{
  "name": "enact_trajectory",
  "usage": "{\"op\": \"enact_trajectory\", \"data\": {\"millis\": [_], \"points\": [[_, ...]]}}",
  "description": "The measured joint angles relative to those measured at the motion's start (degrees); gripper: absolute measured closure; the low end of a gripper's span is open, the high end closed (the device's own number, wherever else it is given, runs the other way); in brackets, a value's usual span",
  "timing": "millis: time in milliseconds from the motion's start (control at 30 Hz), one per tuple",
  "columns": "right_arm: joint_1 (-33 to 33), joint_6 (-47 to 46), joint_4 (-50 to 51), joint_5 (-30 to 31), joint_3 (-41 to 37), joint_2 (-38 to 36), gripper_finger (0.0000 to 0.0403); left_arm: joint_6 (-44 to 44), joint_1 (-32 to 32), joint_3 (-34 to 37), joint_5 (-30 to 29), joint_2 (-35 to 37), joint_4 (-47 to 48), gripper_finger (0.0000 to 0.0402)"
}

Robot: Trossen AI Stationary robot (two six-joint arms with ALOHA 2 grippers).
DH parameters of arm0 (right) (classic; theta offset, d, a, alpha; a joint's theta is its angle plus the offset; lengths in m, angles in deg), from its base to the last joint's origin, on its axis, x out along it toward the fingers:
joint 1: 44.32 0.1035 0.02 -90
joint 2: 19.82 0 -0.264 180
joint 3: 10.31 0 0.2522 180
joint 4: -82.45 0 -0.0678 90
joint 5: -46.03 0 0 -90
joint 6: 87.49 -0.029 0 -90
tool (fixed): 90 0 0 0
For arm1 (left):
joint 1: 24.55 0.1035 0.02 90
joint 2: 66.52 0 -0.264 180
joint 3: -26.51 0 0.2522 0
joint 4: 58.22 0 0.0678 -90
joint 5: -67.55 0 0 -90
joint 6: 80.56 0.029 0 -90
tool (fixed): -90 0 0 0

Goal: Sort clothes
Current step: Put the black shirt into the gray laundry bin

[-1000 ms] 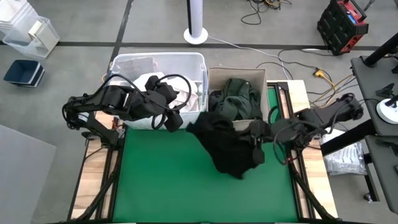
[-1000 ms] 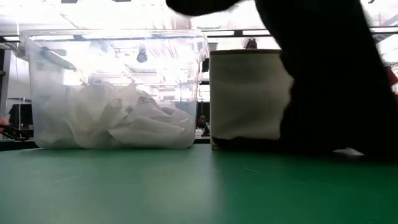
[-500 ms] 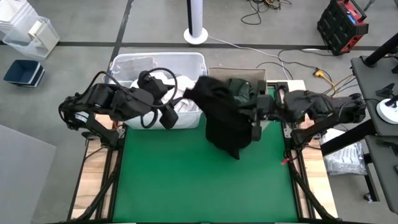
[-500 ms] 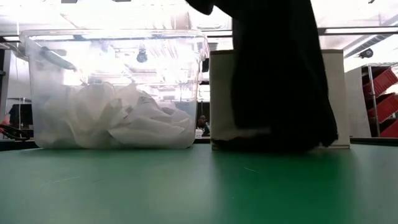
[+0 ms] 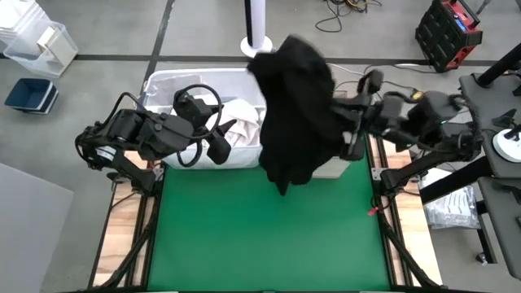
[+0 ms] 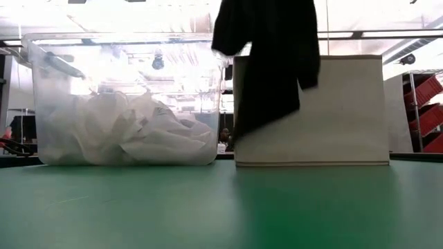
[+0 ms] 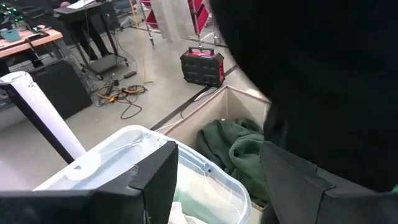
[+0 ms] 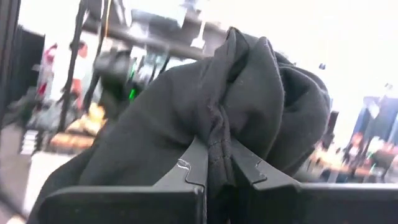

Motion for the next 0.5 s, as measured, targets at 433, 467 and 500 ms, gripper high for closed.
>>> {"op": "enact_trajectory", "data": {"millis": [433,467,500], "points": [[-2.49,17.32,-10.52,2.14,14.63,7.41,0.0385,-0.22,-0.11,0.09,-0.46,-0.31,-0.4,0.0197],[-2.74,19.22,-10.54,3.13,16.52,8.31,0.0385,-0.24,-0.11,0.09,-0.46,-0.31,-0.4,0.0197],[-3.01,21.1,-10.48,4.11,18.4,9.3,0.0385,-0.24,-0.11,0.09,-0.46,-0.31,-0.4,0.0197]]}}
